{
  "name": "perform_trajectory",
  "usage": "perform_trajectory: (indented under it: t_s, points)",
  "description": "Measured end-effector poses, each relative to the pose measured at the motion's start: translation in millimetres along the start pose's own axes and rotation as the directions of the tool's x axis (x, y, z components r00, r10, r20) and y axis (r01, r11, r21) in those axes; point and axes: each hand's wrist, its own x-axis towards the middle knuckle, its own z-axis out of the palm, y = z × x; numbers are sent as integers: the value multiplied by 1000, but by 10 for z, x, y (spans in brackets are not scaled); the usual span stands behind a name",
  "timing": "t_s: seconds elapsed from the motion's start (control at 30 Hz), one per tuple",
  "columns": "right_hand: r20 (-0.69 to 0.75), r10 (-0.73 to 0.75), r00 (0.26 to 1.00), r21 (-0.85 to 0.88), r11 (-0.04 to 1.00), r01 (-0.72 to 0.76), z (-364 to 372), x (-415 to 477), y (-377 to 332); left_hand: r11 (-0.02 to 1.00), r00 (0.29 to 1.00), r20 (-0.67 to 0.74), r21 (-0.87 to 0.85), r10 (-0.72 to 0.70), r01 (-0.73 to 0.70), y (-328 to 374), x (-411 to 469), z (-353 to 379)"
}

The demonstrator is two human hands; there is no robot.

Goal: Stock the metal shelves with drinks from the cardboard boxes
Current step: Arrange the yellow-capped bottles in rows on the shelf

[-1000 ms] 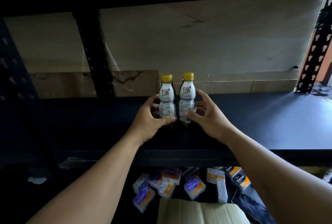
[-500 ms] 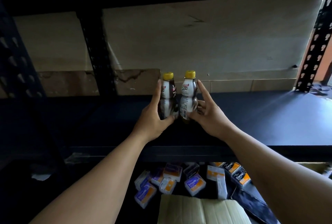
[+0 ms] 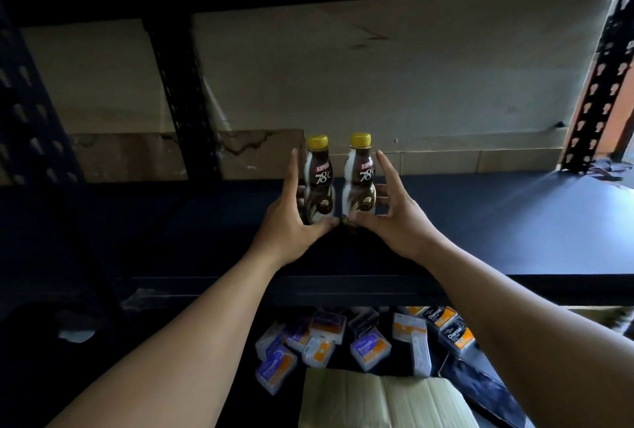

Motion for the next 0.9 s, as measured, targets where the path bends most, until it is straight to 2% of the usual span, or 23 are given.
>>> perform_trajectory:
  t_s: [0.3, 0.57, 0.9]
  points:
    - [29, -15, 999, 11, 1000, 15, 5, 2, 9, 998, 1000, 15, 48, 25, -26, -7, -5, -2]
    - [66, -16, 998, -44, 999, 19, 78, 107, -75, 994, 999, -38, 105, 23, -19, -67, 21, -80]
    - [95, -44, 995, -57, 997, 50, 951, 877, -155, 967, 992, -101, 237, -71, 94, -686, 351, -732]
